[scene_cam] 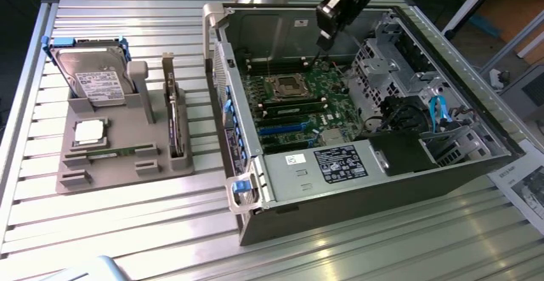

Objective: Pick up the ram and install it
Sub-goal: 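Press down the ram until it locks into place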

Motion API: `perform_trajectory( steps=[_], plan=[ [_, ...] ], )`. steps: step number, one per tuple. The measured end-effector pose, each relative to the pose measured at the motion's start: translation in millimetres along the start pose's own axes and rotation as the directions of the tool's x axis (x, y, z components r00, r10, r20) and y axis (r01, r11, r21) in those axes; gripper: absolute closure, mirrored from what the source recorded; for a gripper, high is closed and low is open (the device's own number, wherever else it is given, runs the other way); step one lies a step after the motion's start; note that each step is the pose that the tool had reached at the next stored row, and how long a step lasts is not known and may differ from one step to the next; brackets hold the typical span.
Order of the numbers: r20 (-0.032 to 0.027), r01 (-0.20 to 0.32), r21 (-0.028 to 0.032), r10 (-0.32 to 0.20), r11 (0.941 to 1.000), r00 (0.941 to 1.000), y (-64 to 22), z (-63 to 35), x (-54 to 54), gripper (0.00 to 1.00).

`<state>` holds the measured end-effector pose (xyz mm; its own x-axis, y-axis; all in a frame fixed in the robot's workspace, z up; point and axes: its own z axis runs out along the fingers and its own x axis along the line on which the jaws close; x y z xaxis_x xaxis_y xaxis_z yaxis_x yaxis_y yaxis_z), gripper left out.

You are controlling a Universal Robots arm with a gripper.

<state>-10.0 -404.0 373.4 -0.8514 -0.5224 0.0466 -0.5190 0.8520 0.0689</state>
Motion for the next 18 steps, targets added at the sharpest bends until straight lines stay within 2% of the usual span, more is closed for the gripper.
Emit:
perform_trajectory(
  steps=[4, 8, 11, 14, 16, 18],
  plan=[
    [0.0065, -0.085, -0.0038, 0.085, 0.9963, 0.9963, 0.0, 0.1, 0.0, 0.9],
    [0.0125, -0.163, -0.0077, 0.163, 0.9865, 0.9865, 0.0, 0.3, 0.0, 0.9],
    [0.0169, -0.218, -0.0107, 0.218, 0.9759, 0.9757, 0.0, 0.5, 0.0, 0.9],
    [0.0216, -0.273, -0.0137, 0.273, 0.9619, 0.9617, 0.1, 0.5, -0.1, 0.9],
    [0.0268, -0.33, -0.0171, 0.33, 0.9438, 0.9435, 0.1, 0.6, -0.1, 0.9],
    [0.0319, -0.386, -0.0207, 0.387, 0.9221, 0.9216, 0.1, 0.6, -0.1, 0.9]
  ],
)
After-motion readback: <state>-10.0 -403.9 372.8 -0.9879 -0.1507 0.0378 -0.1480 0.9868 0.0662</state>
